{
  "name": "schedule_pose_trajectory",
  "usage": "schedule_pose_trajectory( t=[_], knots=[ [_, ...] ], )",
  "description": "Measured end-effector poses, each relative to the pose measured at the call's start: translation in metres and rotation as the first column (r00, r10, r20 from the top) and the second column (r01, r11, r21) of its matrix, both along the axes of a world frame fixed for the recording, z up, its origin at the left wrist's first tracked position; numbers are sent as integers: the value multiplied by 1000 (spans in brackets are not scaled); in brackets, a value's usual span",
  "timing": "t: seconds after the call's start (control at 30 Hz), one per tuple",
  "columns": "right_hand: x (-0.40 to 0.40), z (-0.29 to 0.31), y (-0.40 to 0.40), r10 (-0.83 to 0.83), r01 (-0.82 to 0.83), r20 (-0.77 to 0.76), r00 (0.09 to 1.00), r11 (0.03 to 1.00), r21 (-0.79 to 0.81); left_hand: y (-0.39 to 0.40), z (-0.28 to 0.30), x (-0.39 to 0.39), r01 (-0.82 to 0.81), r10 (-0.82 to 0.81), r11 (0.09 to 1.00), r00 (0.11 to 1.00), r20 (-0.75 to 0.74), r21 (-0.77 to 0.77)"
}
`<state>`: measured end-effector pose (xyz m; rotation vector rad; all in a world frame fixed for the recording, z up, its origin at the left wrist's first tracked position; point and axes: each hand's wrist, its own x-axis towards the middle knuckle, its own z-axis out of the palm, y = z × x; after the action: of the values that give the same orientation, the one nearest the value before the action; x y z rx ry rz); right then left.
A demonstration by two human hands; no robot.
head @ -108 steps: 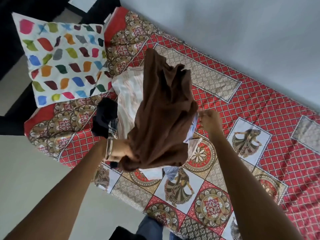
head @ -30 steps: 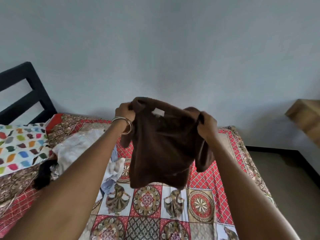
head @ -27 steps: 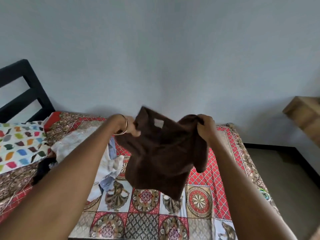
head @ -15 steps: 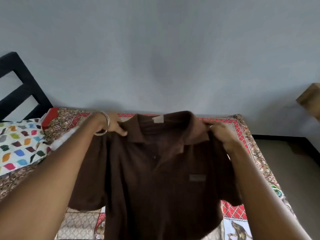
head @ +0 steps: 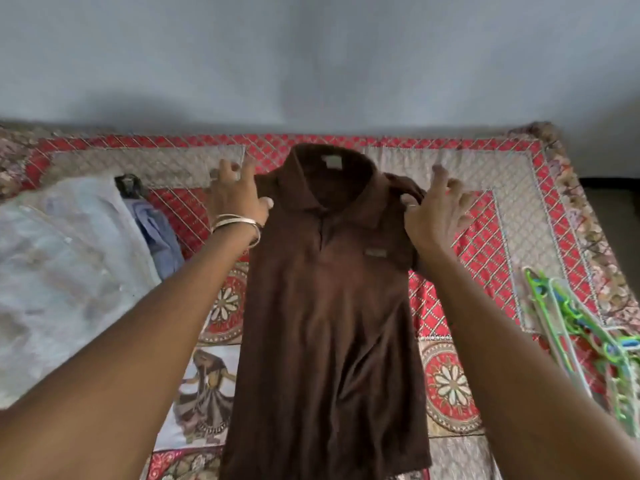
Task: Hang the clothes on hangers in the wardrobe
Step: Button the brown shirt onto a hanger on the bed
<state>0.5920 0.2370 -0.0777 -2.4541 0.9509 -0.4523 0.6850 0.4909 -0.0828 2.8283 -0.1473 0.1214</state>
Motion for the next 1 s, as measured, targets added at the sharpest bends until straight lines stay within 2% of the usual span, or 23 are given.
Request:
schedule_pose_trajectory(
  t=[0.07,0.13,0.17,0.27,0.37,0.43,0.47,0.53,0.63,0.7,0.77,0.83,0.9,0.93,1.0],
  knots=[
    [0,-81,9,-3,7,-139,990,1000,26,-11,-77,-4,42,-40,999,985,-169,10],
    [-41,-159,30,42,0,-329,943,992,126,-4,-150,-41,27,-15,999,925,-381,25],
    [-67,-173,37,49,17,-389,920,986,165,2,-162,-61,1,18,999,902,-431,44],
    [-137,-239,62,31,162,-603,797,951,263,24,-227,-123,-162,202,979,749,-631,122],
    [-186,-256,80,-50,302,-705,708,923,237,43,-251,-170,-392,405,901,605,-686,186],
    [-201,-267,86,-119,373,-781,613,915,153,51,-269,-188,-472,475,857,568,-672,206],
    [-207,-269,88,-134,395,-798,587,909,138,54,-276,-196,-509,493,838,555,-670,195],
    [-216,-274,87,-91,333,-813,576,934,132,60,-282,-207,-589,518,794,522,-678,153],
    [-228,-284,74,44,201,-794,606,958,206,66,-287,-220,-640,463,766,485,-741,60],
    [-233,-289,65,100,154,-694,713,943,294,69,-283,-224,-628,365,777,515,-775,-51],
    [-239,-286,58,106,127,-514,851,909,397,75,-276,-231,-644,289,752,514,-807,-140],
    [-243,-280,52,3,169,-339,941,862,478,82,-277,-236,-597,214,789,491,-845,-147],
    [-262,-267,57,-121,226,-231,965,830,510,93,-275,-258,-510,197,856,473,-859,-85],
    [-264,-266,57,-179,259,-204,962,831,492,99,-278,-259,-503,216,862,480,-850,-65],
    [-274,-259,62,-208,264,-169,963,848,459,106,-273,-270,-583,296,810,499,-815,-62]
  ],
)
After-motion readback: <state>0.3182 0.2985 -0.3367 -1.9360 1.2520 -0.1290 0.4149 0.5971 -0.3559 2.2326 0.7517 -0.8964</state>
